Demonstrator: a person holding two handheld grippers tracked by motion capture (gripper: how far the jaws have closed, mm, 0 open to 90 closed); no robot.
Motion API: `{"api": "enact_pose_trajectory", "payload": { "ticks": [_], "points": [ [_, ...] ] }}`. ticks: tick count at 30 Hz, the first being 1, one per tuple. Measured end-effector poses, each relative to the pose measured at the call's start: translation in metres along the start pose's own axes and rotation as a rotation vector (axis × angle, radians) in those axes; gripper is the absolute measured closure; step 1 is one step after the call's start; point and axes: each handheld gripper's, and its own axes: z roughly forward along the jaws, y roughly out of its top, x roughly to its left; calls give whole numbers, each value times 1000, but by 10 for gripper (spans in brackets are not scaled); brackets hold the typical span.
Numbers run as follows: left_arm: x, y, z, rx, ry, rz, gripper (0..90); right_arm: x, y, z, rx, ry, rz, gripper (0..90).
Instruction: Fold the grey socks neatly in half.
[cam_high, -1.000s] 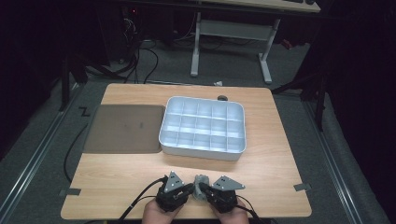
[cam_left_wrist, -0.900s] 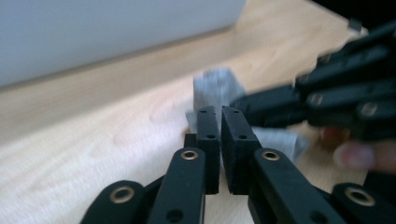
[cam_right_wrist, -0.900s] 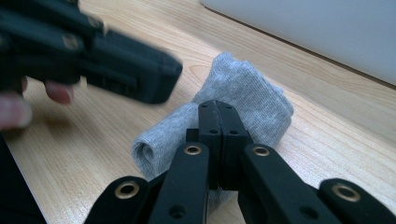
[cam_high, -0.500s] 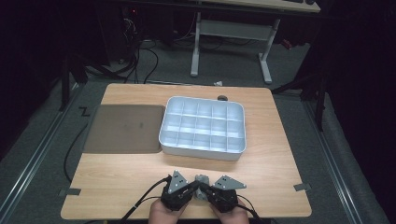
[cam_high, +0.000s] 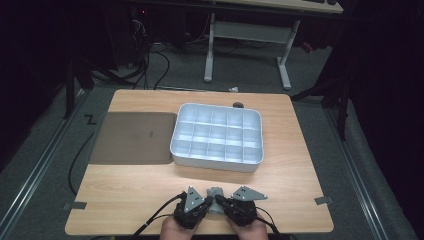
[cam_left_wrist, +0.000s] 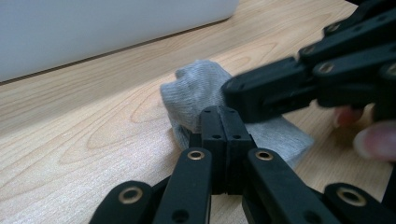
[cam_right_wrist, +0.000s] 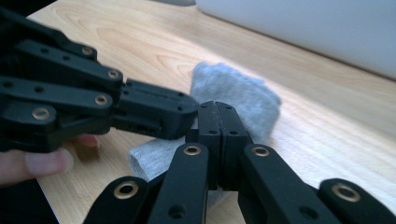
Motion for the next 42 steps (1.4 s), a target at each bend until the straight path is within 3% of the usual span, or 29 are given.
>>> {"api": "enact_pose_trajectory", "payload": {
  "ticks": [7,14,19,20,24,27,32,38,42],
  "points": [
    [0,0,0,1,1,0,900,0,1,-14,-9,10,23,816],
    [0,-1,0,0,4,-2,900,0,-1,-13,6,-25,71,636],
    [-1,-1,0,1,5,-4,900,-4,-2,-9,42,-10,113,581],
    [-1,-1,0,1,7,-4,900,-4,-2,-9,45,-16,119,537],
    [-2,-1,0,0,10,-3,900,-5,-4,-9,46,-11,141,503],
    [-2,-1,0,-1,13,0,900,-9,-4,-9,40,42,192,485],
    [-3,-2,-1,-1,14,1,900,-7,-4,-9,22,34,200,543],
    [-2,-2,-2,1,10,-4,900,-9,-7,-3,62,40,215,497],
    [0,-4,-4,4,8,-15,883,-11,-10,2,84,78,241,483]
  ]
}}
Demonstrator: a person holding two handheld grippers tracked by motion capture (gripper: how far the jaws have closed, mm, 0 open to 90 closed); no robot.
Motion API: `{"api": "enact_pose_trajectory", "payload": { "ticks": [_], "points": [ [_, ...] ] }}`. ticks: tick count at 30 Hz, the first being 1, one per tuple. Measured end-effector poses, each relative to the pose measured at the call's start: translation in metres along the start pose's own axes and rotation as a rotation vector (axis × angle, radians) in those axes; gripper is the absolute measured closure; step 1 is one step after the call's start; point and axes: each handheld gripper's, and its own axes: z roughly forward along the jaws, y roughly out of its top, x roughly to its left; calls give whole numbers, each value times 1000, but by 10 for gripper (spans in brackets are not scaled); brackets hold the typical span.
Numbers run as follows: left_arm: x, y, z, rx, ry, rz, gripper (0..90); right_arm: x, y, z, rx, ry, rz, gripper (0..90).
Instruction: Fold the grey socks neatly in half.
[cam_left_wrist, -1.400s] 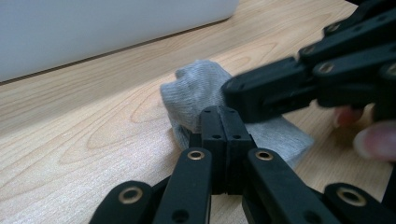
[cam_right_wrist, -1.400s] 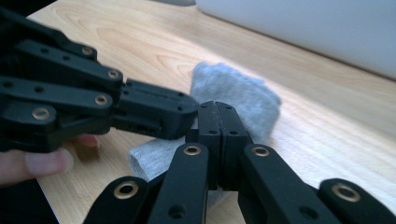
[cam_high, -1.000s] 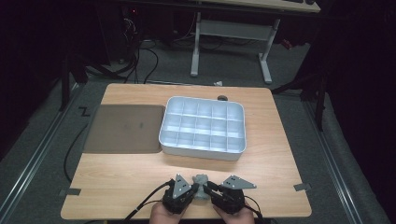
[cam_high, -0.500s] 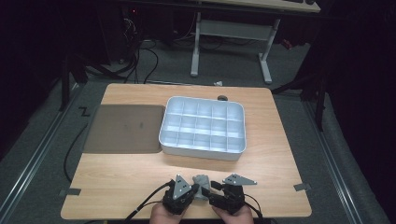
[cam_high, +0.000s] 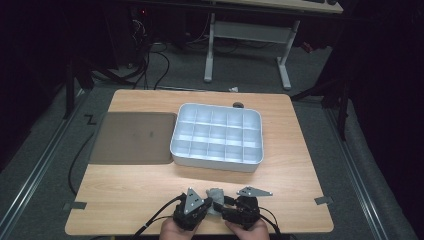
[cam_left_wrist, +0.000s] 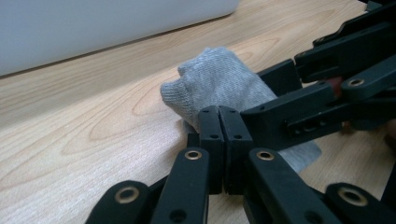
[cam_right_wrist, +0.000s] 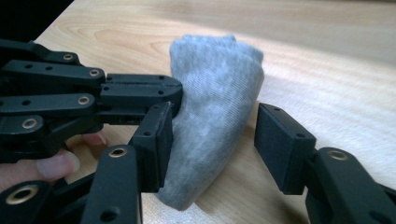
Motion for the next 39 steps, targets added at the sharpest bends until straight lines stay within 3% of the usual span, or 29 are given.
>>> {"api": "enact_pose_trajectory", "payload": {
  "ticks": [7,15,23,26,35,39],
  "points": [
    [4,-2,-4,9,-4,-19,843,2,-1,4,5,23,-31,560],
    [7,-2,-5,5,1,-14,799,2,1,4,15,35,-28,617],
    [11,-1,-11,-18,33,16,715,4,3,4,21,24,-48,654],
    [15,1,-16,-26,63,46,669,5,3,3,27,17,-56,655],
    [49,2,-47,-42,171,54,529,6,5,3,36,9,-104,654],
    [62,-8,-55,-71,170,-1,494,5,6,4,35,5,-120,660]
  ]
}}
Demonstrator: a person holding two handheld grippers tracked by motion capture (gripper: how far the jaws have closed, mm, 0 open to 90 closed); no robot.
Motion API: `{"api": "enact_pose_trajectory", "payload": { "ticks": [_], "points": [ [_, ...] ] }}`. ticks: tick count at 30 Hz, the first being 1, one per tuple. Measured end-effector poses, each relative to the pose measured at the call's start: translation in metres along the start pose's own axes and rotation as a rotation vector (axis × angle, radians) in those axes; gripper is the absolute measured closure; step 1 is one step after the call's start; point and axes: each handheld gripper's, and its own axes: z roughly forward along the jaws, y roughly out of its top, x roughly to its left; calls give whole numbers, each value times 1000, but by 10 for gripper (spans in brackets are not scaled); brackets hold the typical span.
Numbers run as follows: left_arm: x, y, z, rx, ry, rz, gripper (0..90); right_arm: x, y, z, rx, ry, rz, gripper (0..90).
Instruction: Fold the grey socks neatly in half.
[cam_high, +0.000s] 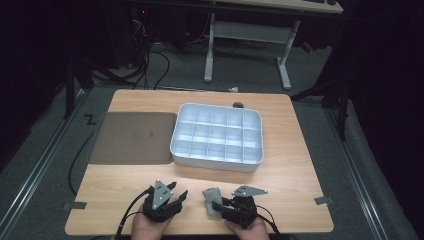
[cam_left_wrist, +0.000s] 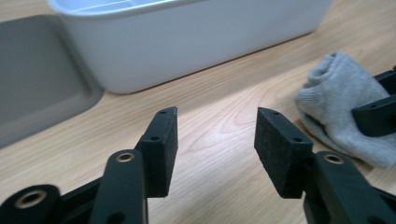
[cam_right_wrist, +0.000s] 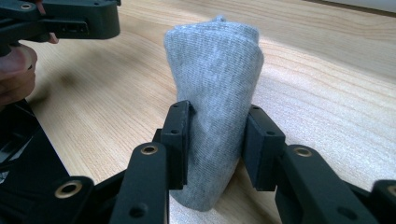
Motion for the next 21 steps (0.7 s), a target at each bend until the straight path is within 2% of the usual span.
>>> {"api": "enact_pose_trajectory", "payload": {
  "ticks": [2,7,11,13,16,18,21],
  "points": [
    [4,-3,-1,15,-2,1,479,0,1,0,1,0,-6,668],
    [12,-3,-5,-13,11,-25,465,-1,3,-1,7,4,-26,687],
    [14,-5,-5,1,7,-24,461,0,5,-2,13,-12,-71,703],
    [14,-4,-6,-1,9,-19,459,0,6,-2,24,-9,-90,706],
    [16,-1,-8,-8,9,-4,450,-3,9,-2,30,-8,-89,707],
    [19,-1,-9,-4,10,13,447,-4,10,-3,40,-20,-96,708],
    [26,-3,-11,3,20,19,438,-6,14,-5,61,-45,-123,709]
  ]
}}
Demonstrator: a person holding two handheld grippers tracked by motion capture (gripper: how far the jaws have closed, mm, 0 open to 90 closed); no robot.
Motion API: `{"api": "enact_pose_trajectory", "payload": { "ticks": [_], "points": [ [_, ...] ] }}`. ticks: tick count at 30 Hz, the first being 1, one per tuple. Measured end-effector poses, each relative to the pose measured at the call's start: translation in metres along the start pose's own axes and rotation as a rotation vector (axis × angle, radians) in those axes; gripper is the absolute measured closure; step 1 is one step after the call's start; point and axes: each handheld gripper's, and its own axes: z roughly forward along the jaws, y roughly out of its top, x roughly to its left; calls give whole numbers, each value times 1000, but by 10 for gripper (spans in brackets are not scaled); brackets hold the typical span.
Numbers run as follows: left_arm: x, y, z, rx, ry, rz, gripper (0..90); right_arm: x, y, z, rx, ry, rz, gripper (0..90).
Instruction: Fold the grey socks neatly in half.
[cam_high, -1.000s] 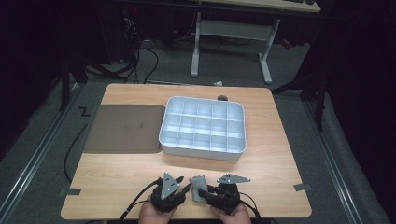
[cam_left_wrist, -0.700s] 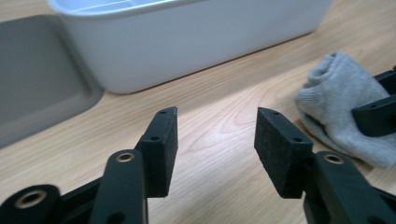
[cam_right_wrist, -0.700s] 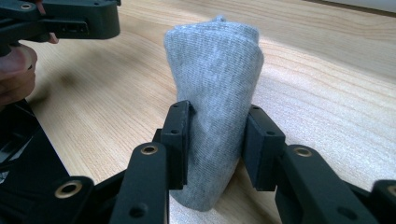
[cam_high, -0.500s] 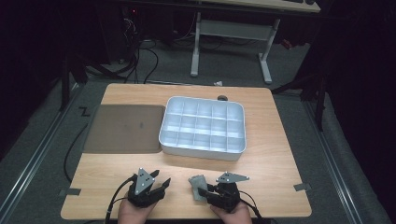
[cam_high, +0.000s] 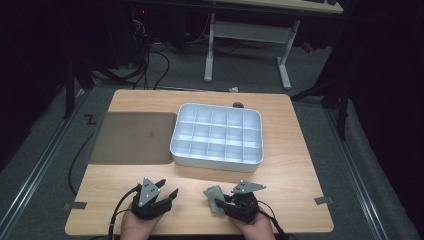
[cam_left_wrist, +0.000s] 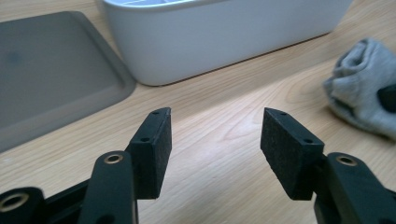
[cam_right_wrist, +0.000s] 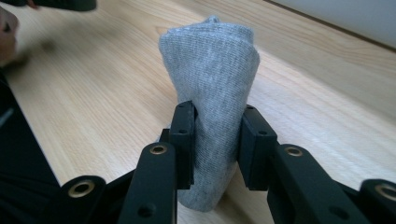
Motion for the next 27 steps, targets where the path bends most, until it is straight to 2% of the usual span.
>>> {"api": "enact_pose_trajectory", "payload": {
  "ticks": [5,14,27],
  "points": [
    [9,-2,-7,-32,11,-42,429,-1,5,-2,30,-32,-35,708],
    [10,-4,-7,-25,5,-35,428,3,14,-3,95,-96,-105,708],
    [10,-5,-6,-23,2,-37,427,2,23,-7,185,-145,-170,708]
  ]
}}
